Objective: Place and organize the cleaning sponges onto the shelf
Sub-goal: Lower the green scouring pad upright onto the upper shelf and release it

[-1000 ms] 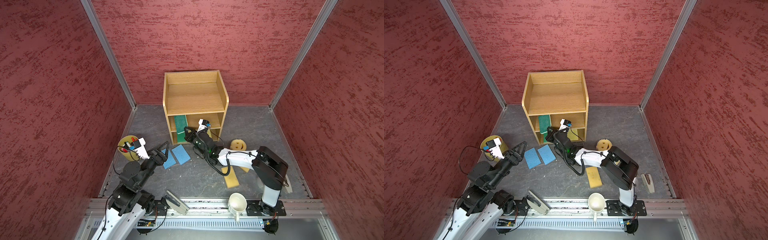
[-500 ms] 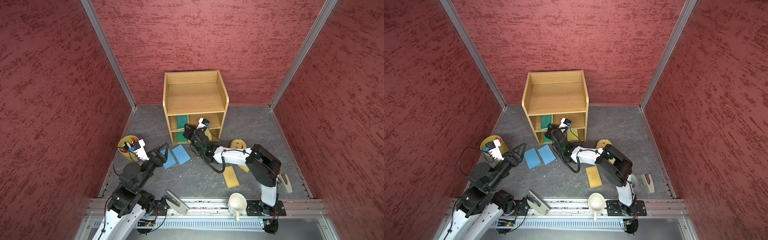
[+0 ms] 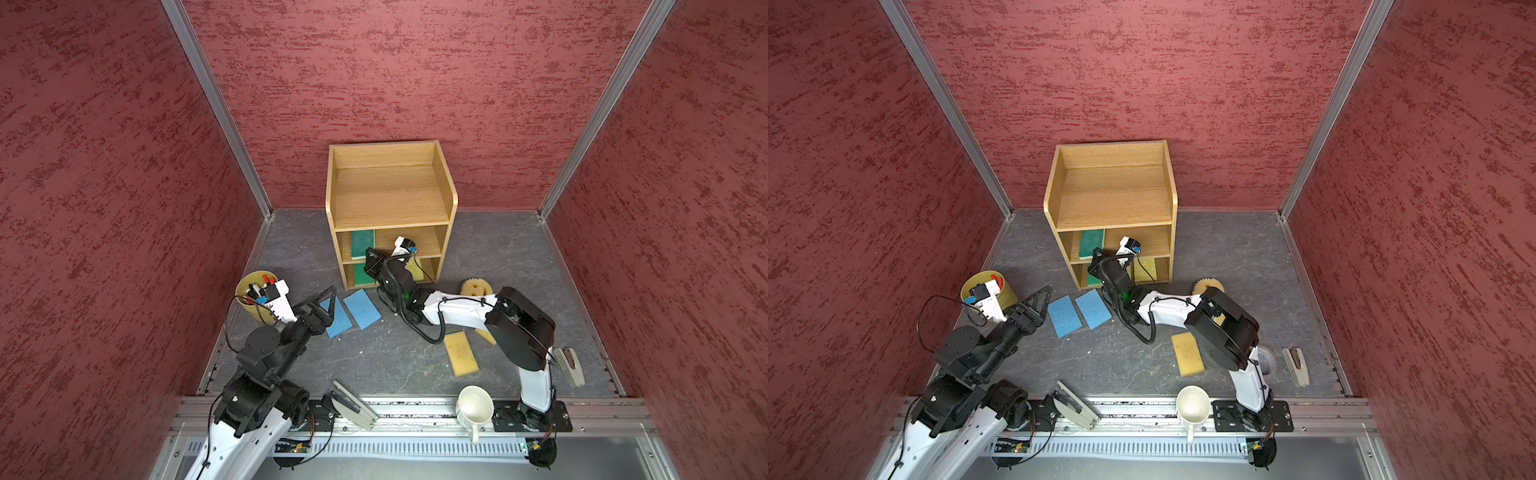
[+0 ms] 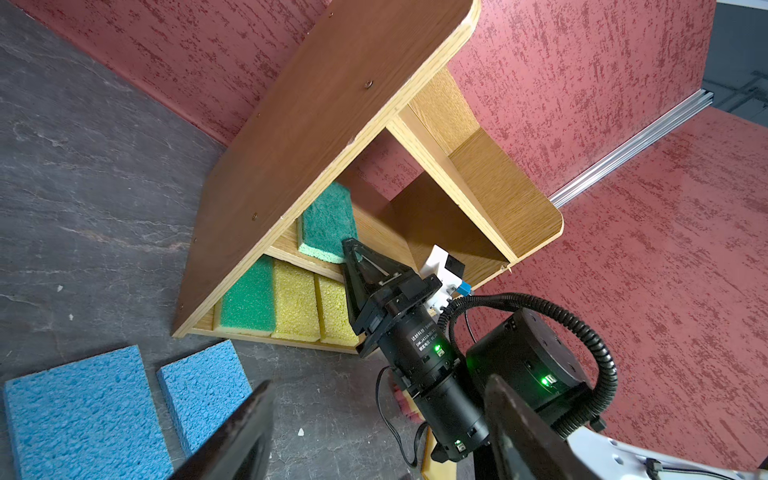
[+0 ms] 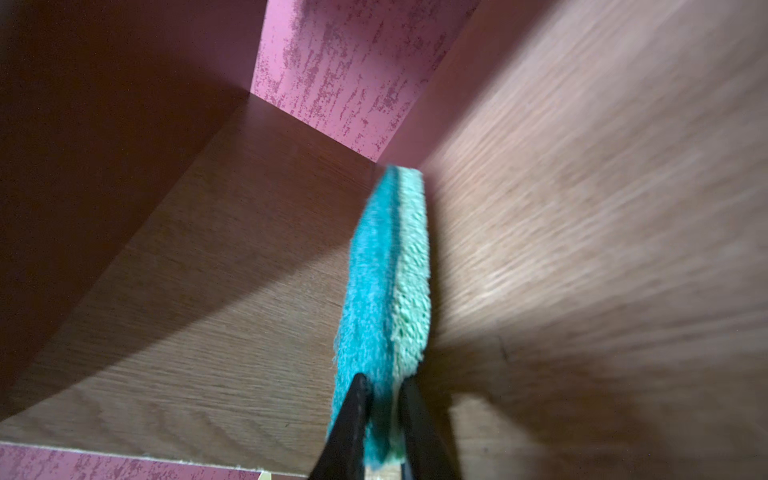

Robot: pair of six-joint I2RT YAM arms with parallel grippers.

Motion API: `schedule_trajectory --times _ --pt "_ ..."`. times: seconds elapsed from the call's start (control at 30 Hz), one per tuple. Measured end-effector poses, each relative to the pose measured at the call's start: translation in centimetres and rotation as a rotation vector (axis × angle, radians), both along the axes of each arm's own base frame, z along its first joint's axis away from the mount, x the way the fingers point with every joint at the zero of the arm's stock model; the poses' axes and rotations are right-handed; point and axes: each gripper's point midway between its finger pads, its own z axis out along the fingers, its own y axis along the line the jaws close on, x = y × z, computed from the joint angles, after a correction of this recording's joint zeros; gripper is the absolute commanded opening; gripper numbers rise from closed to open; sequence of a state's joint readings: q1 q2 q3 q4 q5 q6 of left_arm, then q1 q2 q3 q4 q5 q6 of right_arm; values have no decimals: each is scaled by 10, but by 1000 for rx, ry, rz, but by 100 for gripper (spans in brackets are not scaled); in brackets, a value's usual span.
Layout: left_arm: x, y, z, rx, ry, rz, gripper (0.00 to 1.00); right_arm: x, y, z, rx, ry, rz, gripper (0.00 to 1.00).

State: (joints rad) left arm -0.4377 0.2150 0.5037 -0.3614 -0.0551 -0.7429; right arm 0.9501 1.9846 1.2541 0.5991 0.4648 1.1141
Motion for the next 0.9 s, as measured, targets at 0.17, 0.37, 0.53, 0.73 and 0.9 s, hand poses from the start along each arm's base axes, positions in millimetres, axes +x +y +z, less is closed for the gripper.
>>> schedule_trajectory --times 0.17,0.37,0.53,0.73,0.9 --pt "0 0 -2 3 6 0 79 1 1 4 19 -6 -1 37" --pt "0 1 -2 3 7 4 79 1 -1 8 37 -10 -5 46" --pt "0 1 -2 4 8 6 79 -1 -13 10 38 -5 -18 50" --pt "0 1 -2 4 9 6 79 -3 -33 11 29 2 -42 56" --pt "0 1 -2 3 9 6 79 0 -37 13 30 3 -46 63"
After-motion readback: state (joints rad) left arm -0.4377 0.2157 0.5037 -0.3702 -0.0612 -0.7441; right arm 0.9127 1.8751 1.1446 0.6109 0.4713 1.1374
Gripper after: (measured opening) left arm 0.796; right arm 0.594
